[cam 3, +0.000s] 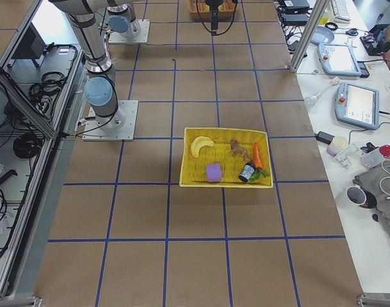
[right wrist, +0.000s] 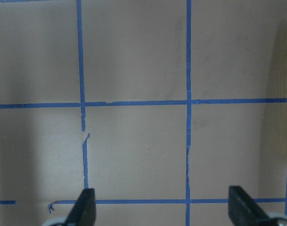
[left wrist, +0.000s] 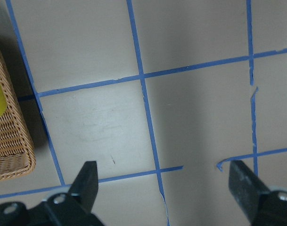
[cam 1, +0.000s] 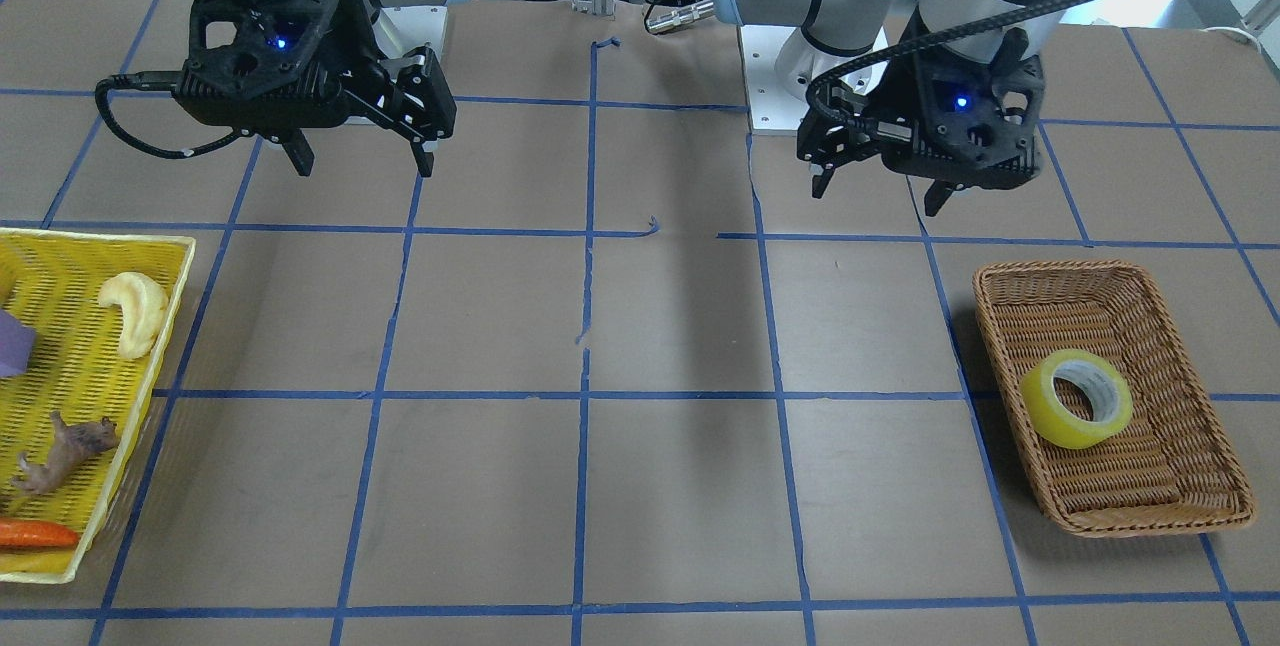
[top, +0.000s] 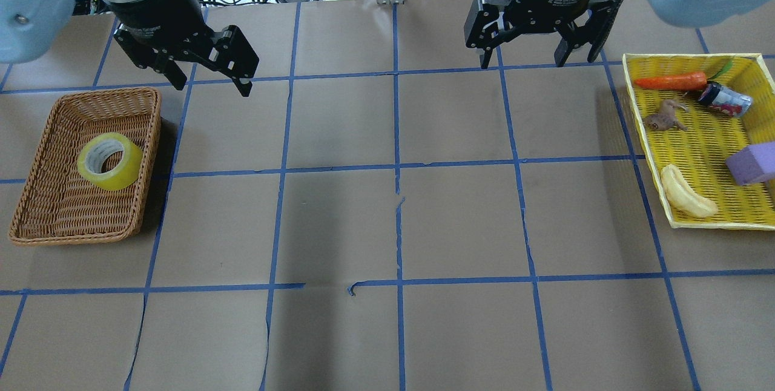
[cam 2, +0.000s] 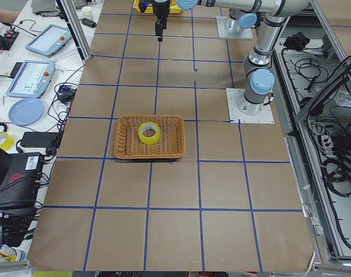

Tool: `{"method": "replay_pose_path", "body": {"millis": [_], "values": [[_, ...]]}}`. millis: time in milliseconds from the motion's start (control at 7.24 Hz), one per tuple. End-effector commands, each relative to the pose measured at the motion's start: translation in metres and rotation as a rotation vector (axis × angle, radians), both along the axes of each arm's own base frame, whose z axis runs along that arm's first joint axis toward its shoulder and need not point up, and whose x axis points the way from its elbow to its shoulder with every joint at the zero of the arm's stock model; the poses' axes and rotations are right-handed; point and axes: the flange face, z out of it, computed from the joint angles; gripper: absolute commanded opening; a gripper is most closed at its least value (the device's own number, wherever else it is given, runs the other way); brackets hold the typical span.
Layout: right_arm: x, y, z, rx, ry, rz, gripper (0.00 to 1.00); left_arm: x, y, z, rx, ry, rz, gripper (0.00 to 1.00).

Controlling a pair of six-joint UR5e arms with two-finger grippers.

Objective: Transfer tape with both arms

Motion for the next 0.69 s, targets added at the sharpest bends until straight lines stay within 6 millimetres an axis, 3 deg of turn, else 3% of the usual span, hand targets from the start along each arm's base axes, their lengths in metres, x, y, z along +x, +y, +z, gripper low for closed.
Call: {"method": "replay_pose_path", "body": {"millis": [0, 553], "values": [[-0.0005, -0.0001, 0.0004, -0.003, -0.001, -0.001, 1.0, -0.0003, -0.0022, 0.0013, -0.045, 0.0, -0.002, 1.0], [-0.0005, 0.0001, -0.0006, 0.0, 0.0, -0.001, 1.0, -0.0006, -0.0027, 0.0006, -0.043, 0.003, 0.008, 1.0]]}}
